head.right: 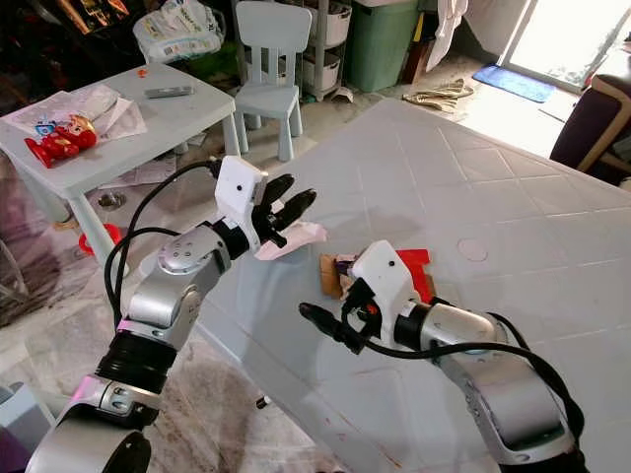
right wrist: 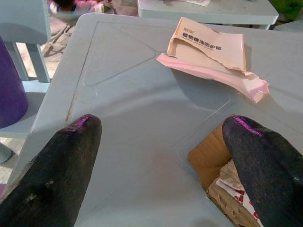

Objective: Picking trash to rubbish bin

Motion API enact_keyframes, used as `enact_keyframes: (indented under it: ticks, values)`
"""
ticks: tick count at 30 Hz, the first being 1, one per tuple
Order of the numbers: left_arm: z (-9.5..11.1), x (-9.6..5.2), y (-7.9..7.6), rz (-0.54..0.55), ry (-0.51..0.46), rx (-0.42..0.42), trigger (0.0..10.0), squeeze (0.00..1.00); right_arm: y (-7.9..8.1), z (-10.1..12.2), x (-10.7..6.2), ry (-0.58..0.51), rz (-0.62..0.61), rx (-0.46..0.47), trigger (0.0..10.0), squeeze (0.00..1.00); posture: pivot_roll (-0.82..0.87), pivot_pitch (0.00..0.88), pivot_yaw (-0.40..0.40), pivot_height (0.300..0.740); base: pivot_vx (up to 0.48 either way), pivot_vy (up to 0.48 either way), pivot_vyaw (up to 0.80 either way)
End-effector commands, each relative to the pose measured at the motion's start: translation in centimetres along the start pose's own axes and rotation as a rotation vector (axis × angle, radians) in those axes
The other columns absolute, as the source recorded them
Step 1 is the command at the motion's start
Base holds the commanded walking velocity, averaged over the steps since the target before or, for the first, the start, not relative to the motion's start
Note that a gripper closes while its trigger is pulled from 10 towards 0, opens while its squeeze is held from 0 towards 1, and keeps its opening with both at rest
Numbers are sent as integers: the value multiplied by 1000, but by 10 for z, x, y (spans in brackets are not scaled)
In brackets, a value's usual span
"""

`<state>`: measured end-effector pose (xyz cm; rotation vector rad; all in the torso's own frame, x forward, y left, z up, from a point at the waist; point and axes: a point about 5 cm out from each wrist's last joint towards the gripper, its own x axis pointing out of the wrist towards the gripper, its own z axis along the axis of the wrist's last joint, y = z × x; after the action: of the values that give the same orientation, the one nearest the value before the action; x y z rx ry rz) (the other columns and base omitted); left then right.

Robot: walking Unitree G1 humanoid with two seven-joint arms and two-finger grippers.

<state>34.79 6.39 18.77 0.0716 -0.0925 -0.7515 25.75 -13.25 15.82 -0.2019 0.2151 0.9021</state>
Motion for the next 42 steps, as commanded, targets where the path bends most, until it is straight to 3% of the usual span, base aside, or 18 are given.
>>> enact_keyframes:
  ticks: [1, 9, 14, 16, 21, 28, 37, 42]
  values:
    - [1, -1, -7, -50, 20, 27, 10000, 1000, 0, -2, -2, 14, 7, -12, 10000, 0, -56, 112, -95, 740, 0, 0, 0]
    - [-7, -17, -14, -71, 55, 86, 10000, 1000, -1, -4, -3, 23, 6, -15, 10000, 0, -53, 114, -93, 740, 0, 0, 0]
    - [-14, -34, -7, 32, 63, 138, 10000, 1000, 2, -7, -3, 43, 30, -11, 10000, 0, -44, 114, -95, 740, 0, 0, 0]
    - [-21, -44, 1, 123, 84, 153, 10000, 1000, 2, -9, -3, 55, 36, -24, 10000, 0, -39, 115, -98, 740, 0, 0, 0]
    - [-35, -55, 4, 146, 146, 194, 10000, 1000, -3, -10, -2, 72, -7, -31, 10000, 0, -40, 115, -104, 740, 0, 0, 0]
    - [-44, -53, 5, 120, 184, 225, 10000, 1000, -6, -13, -4, 96, -20, -42, 10000, 0, -43, 114, -104, 740, 0, 0, 0]
    - [-36, -45, -3, 48, 156, 256, 10000, 1000, -14, -23, -10, 177, -70, -74, 10000, 0, -56, 114, -106, 740, 0, 0, 0]
    - [-42, -46, -6, 6, 181, 289, 10000, 1000, -15, -29, -11, 222, -71, -77, 10000, 0, -55, 115, -106, 740, 0, 0, 0]
